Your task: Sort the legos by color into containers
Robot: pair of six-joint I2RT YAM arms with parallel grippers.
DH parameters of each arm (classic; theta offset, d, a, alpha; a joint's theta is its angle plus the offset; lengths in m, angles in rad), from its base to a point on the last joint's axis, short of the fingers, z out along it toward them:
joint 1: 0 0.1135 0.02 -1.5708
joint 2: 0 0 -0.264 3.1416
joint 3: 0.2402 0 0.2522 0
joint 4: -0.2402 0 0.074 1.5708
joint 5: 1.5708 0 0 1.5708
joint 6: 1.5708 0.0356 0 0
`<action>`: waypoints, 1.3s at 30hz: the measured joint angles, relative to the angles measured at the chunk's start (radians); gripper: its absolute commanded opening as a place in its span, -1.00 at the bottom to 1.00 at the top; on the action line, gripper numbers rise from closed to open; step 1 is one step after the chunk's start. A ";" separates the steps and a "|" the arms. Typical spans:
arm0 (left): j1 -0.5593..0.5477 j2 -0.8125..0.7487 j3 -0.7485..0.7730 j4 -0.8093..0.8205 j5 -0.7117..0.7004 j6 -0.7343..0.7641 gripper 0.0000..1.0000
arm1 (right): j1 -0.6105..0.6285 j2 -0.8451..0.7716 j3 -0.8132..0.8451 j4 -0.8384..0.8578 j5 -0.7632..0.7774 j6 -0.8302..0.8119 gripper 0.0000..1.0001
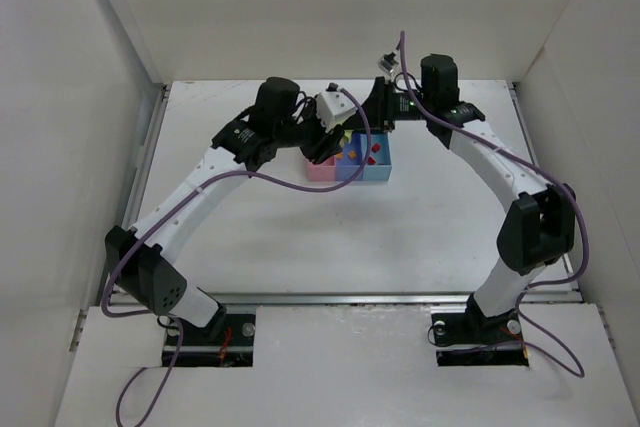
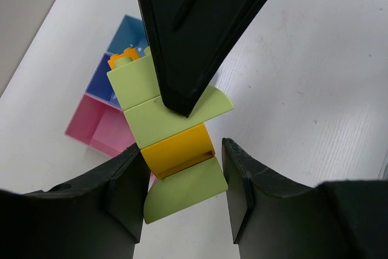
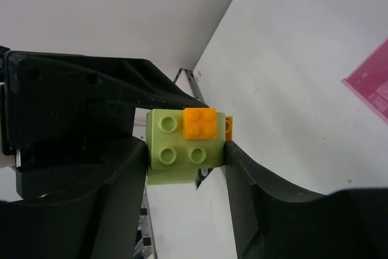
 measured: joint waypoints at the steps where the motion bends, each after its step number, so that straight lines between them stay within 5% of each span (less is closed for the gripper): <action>1: -0.001 0.000 0.000 -0.002 -0.003 0.002 -1.00 | 0.000 0.000 0.000 0.000 0.002 0.002 0.04; 5: -0.005 -0.001 -0.003 -0.001 -0.010 0.003 -1.00 | 0.000 0.002 0.000 0.001 -0.001 0.008 0.21; 10: -0.005 -0.002 -0.019 0.012 -0.011 0.006 -1.00 | 0.000 0.006 0.000 -0.002 0.003 0.010 -0.07; 13: -0.005 -0.005 -0.025 0.017 -0.016 0.009 -1.00 | 0.000 0.010 0.000 -0.002 0.003 0.012 0.33; 23: -0.018 -0.010 -0.042 0.017 -0.018 0.011 -1.00 | 0.000 0.013 0.001 0.000 0.006 0.024 0.40; 29: -0.018 -0.016 -0.047 0.016 -0.022 0.011 -1.00 | 0.000 0.018 0.002 0.000 0.015 0.036 -0.15; 35: -0.018 -0.017 -0.050 0.018 -0.024 0.012 -1.00 | 0.000 0.018 0.002 0.000 0.019 0.040 -1.00; 39: -0.018 -0.026 -0.070 0.033 -0.028 0.016 -1.00 | -0.001 0.018 -0.001 0.000 0.027 0.040 -1.00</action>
